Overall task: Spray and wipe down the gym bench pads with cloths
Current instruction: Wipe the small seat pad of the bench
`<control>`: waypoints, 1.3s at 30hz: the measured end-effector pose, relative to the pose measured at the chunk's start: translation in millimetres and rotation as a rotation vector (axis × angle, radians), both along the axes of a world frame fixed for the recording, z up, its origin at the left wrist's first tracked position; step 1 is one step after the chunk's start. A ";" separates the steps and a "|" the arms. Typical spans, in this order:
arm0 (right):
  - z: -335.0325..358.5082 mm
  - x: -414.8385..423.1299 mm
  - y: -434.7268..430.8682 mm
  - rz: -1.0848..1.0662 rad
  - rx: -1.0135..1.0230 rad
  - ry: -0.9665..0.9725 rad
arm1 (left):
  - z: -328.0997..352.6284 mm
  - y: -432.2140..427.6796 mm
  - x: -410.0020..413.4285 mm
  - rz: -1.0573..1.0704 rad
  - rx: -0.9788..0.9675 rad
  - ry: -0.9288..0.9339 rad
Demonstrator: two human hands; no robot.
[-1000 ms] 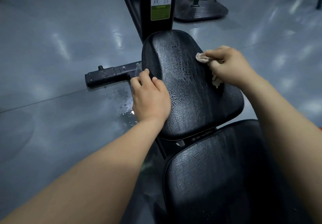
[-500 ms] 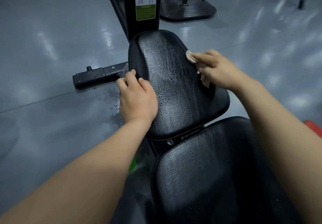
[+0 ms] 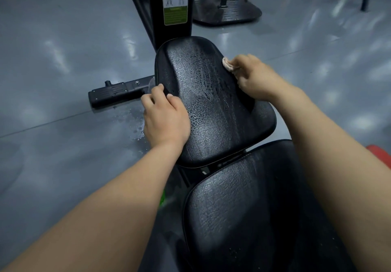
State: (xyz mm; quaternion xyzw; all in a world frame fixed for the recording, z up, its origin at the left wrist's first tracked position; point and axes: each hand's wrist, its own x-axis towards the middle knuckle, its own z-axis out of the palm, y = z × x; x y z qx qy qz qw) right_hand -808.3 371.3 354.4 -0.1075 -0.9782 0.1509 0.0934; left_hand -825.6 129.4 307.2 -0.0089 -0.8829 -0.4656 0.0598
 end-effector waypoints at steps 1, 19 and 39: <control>-1.8 13.6 0.5 -0.018 0.019 -0.021 | -0.5 -0.1 -0.2 0.000 0.004 -0.001; -9.5 67.9 -1.1 -0.123 -0.003 0.026 | -0.1 -0.1 0.8 0.015 -0.008 -0.009; -7.8 137.1 -12.7 -0.022 -0.120 -0.159 | -2.8 0.6 -0.1 0.014 -0.027 -0.004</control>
